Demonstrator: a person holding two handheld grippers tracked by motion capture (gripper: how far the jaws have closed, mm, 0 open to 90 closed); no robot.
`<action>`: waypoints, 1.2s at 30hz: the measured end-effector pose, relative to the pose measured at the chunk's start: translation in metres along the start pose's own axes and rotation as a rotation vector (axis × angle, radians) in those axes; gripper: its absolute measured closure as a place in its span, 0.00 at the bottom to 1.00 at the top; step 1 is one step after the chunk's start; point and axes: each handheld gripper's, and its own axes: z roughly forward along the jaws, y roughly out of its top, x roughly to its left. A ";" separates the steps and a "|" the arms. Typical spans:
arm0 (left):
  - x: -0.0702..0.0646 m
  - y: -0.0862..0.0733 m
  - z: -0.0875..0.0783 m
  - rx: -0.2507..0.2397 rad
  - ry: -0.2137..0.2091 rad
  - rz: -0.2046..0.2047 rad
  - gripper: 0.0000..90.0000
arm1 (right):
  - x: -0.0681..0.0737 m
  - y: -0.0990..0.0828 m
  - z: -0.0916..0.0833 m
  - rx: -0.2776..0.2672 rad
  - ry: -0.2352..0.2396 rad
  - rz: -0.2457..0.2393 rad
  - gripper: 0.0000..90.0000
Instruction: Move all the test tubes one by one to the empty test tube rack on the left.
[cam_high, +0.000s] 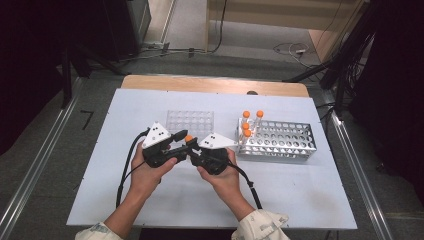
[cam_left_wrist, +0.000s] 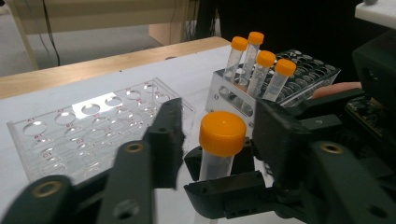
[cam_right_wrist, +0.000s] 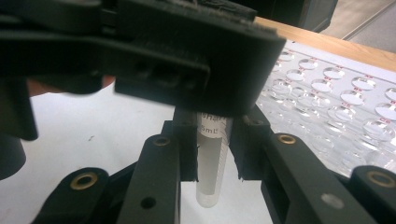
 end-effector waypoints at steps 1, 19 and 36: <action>0.000 0.000 0.000 0.002 0.000 0.006 0.72 | 0.000 0.000 0.000 0.001 -0.001 0.001 0.79; 0.006 0.002 0.000 -0.010 0.017 0.016 0.79 | -0.001 0.001 0.000 0.010 -0.012 0.012 0.34; 0.048 0.018 -0.010 -0.045 0.110 -0.059 0.79 | -0.020 -0.013 -0.018 0.036 -0.061 0.034 0.21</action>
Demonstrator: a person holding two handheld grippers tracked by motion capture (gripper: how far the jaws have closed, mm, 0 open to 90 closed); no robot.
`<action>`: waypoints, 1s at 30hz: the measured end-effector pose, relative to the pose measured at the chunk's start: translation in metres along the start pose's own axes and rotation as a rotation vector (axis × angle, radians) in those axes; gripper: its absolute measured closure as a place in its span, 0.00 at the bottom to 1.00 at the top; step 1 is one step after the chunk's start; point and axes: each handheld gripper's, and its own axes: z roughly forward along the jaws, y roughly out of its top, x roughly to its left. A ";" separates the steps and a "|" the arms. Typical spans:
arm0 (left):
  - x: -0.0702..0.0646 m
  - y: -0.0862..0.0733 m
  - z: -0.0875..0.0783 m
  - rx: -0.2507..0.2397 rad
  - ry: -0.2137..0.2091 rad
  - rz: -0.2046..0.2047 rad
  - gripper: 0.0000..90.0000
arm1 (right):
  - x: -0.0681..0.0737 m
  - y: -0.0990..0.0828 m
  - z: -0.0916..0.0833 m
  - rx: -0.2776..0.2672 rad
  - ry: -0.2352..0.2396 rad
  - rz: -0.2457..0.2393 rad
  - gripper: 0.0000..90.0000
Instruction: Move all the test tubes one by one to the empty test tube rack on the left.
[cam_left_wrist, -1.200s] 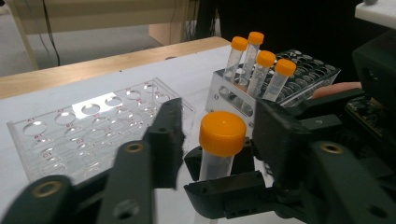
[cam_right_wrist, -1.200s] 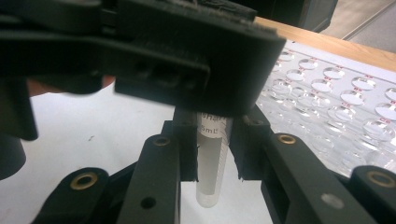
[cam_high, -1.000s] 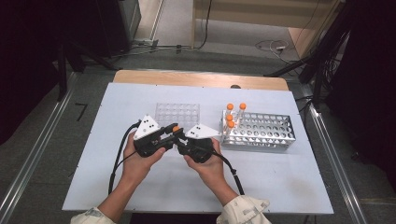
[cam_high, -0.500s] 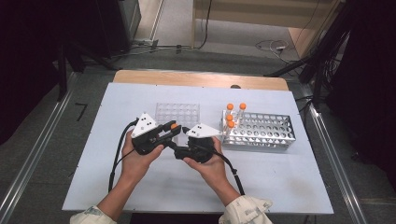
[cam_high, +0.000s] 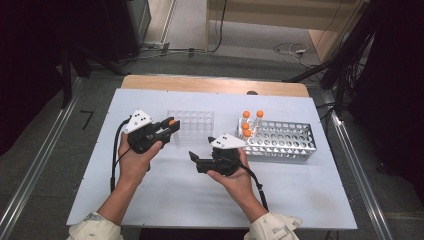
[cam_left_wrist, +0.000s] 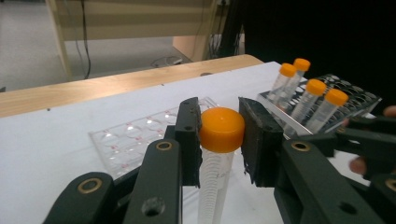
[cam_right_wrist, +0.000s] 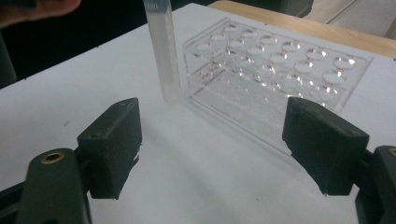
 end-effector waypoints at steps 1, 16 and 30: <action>0.002 0.002 0.000 -0.007 0.007 -0.001 0.79 | -0.001 -0.002 -0.001 0.007 -0.001 -0.003 0.21; 0.025 0.026 0.015 -0.033 0.085 0.022 0.79 | -0.007 -0.012 -0.013 0.007 0.003 0.004 0.21; 0.033 0.020 0.031 -0.009 0.119 0.041 0.79 | -0.009 -0.011 -0.018 0.001 -0.005 0.001 0.21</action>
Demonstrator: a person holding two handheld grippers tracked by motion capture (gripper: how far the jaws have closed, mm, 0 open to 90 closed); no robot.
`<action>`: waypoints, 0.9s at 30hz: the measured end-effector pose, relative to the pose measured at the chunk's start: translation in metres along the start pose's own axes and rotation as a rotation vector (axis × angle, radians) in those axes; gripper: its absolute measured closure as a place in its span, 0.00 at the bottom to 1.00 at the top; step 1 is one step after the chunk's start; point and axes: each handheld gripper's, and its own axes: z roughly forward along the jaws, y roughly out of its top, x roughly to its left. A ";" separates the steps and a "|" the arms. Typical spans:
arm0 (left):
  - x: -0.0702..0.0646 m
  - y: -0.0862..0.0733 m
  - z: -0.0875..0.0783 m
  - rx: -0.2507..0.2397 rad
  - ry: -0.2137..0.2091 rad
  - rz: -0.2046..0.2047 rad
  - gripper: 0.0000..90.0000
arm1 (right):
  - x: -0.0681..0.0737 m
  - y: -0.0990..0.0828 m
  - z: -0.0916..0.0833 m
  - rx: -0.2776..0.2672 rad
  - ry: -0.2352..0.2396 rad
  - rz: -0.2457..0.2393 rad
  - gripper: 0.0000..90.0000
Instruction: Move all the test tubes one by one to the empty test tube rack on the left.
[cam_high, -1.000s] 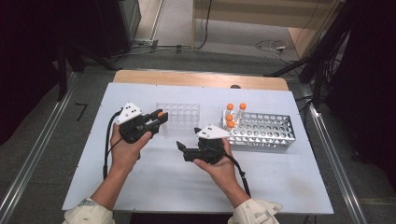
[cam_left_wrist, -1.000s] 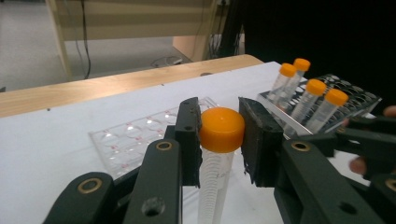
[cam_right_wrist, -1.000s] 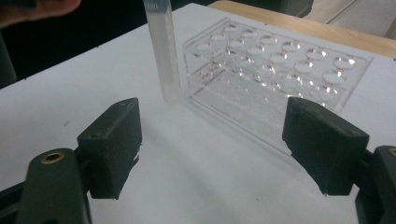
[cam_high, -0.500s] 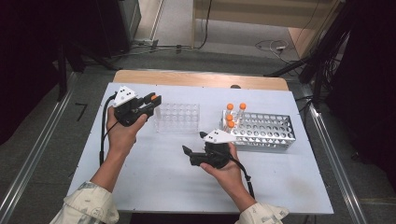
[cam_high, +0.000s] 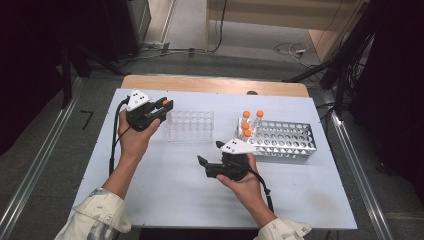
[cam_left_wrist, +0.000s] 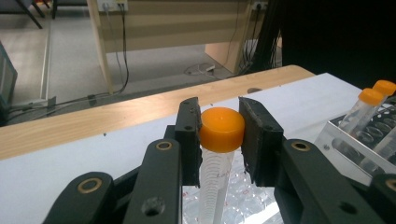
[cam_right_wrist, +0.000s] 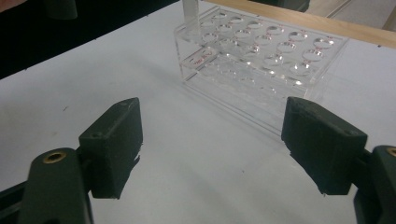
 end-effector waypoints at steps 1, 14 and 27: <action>0.000 -0.002 0.000 0.010 0.004 0.004 0.79 | 0.000 0.001 0.000 -0.004 0.002 0.002 0.21; -0.007 -0.033 0.011 0.082 0.037 0.049 0.79 | 0.003 0.000 -0.007 -0.022 0.002 0.002 0.21; -0.006 -0.049 0.014 0.086 0.027 -0.038 0.57 | -0.001 -0.007 -0.004 -0.002 -0.005 0.010 0.21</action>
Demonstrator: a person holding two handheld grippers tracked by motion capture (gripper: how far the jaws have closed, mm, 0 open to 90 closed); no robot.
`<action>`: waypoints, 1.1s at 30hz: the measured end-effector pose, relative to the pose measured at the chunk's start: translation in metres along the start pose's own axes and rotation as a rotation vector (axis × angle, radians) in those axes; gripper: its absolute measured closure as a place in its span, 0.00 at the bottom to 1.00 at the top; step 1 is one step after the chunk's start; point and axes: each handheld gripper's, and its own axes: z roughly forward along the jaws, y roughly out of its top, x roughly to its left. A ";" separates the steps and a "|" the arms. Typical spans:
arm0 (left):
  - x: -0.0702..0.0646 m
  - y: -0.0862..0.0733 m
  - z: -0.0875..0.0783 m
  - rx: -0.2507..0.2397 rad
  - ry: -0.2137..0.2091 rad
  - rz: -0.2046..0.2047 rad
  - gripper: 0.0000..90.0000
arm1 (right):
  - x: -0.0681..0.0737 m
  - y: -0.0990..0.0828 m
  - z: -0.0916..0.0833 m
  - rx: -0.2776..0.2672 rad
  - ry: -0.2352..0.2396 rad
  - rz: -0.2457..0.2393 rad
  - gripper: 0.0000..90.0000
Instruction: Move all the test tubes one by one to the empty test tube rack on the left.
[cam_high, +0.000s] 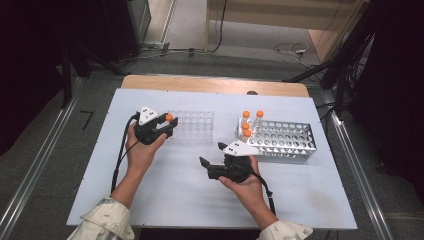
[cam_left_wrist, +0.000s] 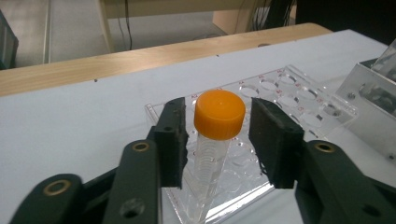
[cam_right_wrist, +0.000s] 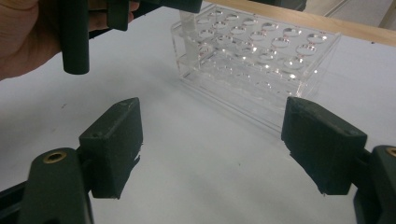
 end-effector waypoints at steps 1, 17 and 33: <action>0.000 0.001 -0.001 -0.003 -0.010 -0.009 0.51 | 0.000 0.000 0.000 0.000 -0.001 0.001 0.21; 0.000 -0.012 -0.040 -0.021 -0.008 -0.070 0.21 | -0.010 -0.002 -0.020 -0.017 -0.047 -0.001 0.21; -0.010 -0.030 -0.047 0.030 -0.017 -0.048 0.15 | -0.037 -0.014 -0.054 -0.056 -0.128 0.029 0.21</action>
